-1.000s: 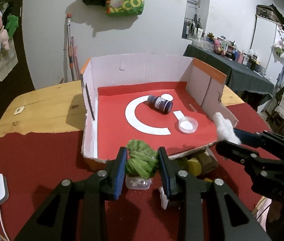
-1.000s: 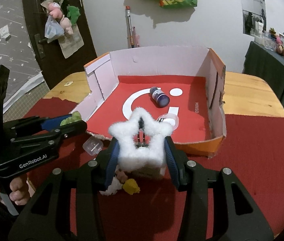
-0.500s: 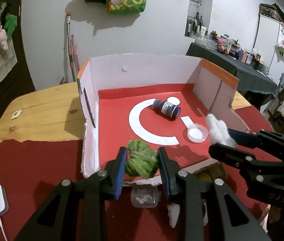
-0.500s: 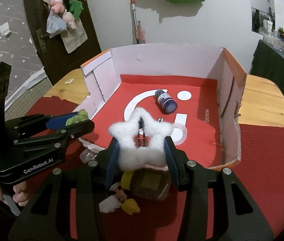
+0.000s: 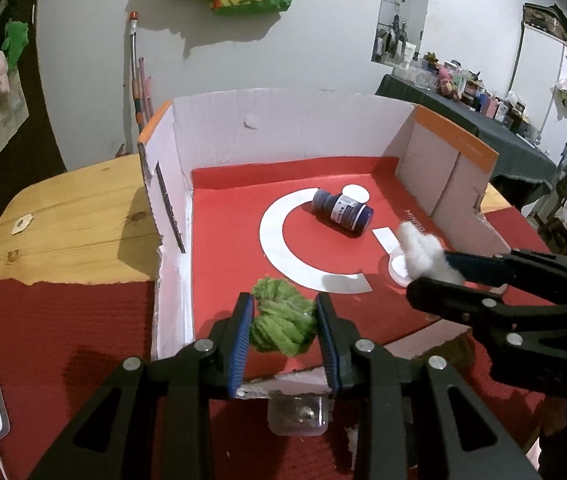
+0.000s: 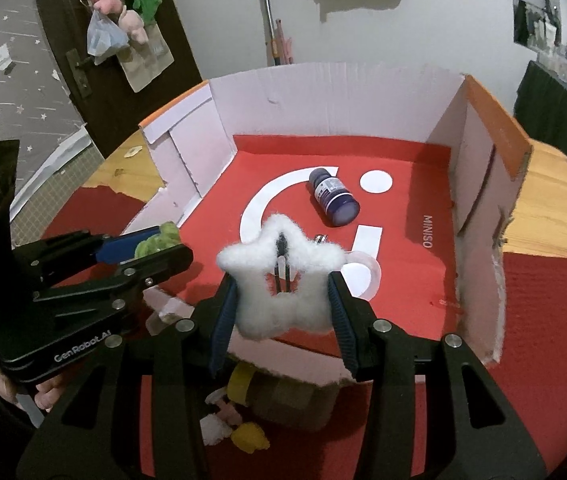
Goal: Organize objects
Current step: 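Carry the green yarn ball and white star plush into the box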
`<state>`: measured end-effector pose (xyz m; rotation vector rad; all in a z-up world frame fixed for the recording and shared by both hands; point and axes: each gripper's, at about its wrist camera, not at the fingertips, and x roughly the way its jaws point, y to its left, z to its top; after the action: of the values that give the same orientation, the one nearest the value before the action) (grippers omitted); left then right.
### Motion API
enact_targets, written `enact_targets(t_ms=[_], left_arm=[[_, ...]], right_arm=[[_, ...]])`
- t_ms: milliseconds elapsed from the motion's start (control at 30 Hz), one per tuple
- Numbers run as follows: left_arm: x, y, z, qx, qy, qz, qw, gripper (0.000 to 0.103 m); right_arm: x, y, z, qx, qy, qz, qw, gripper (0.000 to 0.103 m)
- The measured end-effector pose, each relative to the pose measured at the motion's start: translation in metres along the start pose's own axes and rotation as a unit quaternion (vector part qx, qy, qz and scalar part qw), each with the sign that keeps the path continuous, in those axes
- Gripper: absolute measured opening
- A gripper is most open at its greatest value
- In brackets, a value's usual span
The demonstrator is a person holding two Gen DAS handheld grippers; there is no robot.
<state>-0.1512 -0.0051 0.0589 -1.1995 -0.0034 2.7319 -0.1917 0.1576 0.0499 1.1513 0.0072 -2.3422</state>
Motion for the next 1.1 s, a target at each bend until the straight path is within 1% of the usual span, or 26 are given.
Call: enact_targets(t_ms=[400,567,767,867,933,1033,1100], left_arm=[[0.001,0.006,0.0,-0.003,0.001,-0.001,1.0,0.033],[0.001,0.006,0.001,-0.003,0.001,-0.002,1.0,0.033],[0.007,0.002,0.003,0.004,0.005,-0.005,1.0,0.033],[0.011,-0.004,0.004,0.01,0.009,-0.006,0.9999,0.033],[0.014,-0.008,0.006,0.013,0.012,-0.009,0.9998,0.033],[0.024,-0.012,0.009,0.012,0.021,-0.02,0.9995,0.033],[0.028,-0.014,0.01,0.013,0.024,-0.018,0.9995,0.033]], right_arm=[[0.027,-0.005,0.01,0.015,0.034,0.033,0.999,0.043],[0.038,-0.01,0.012,0.025,0.052,0.039,0.998,0.043],[0.039,-0.026,0.011,0.033,0.06,0.012,0.998,0.043],[0.033,-0.036,0.01,0.035,0.051,-0.014,0.998,0.043],[0.03,-0.041,0.011,0.036,0.048,-0.022,0.998,0.043],[0.029,-0.04,0.011,0.027,0.044,-0.038,0.998,0.043],[0.029,-0.038,0.01,0.02,0.048,-0.037,0.998,0.043]])
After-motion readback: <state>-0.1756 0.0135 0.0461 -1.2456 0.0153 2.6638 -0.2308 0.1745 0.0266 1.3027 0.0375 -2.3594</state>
